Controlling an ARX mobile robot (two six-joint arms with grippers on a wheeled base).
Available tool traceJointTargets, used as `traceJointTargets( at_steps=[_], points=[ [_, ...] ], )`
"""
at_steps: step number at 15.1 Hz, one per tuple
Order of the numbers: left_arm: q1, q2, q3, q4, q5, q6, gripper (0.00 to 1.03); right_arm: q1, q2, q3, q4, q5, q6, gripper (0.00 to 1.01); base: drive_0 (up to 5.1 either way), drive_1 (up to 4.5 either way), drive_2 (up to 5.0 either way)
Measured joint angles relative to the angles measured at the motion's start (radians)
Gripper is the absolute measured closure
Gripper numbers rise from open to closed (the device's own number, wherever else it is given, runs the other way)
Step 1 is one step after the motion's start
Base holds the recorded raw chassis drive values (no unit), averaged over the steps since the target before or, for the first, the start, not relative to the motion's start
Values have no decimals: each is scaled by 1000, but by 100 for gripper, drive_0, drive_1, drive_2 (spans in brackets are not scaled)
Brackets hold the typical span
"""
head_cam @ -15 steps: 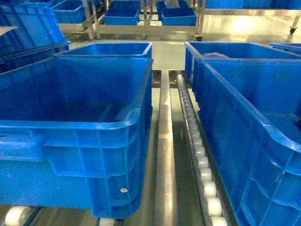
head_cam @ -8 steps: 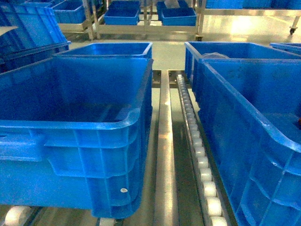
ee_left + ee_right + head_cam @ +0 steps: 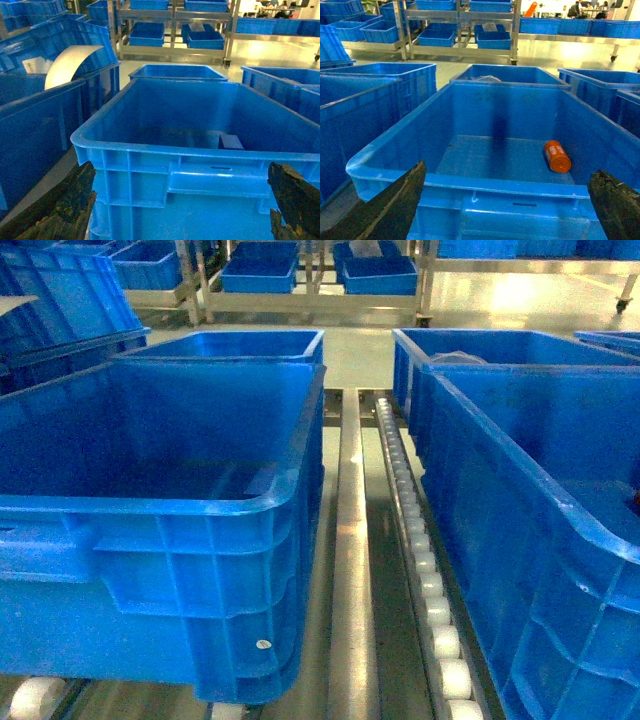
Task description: Sort blue parts and orange caps into right shelf containers
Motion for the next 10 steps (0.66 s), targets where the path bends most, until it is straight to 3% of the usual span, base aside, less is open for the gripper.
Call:
traceJointTargets(
  at_steps=[10],
  points=[
    [0, 0, 0, 0, 0, 0, 5, 0, 0, 0, 0, 0, 0, 3, 0, 0, 0]
  ],
)
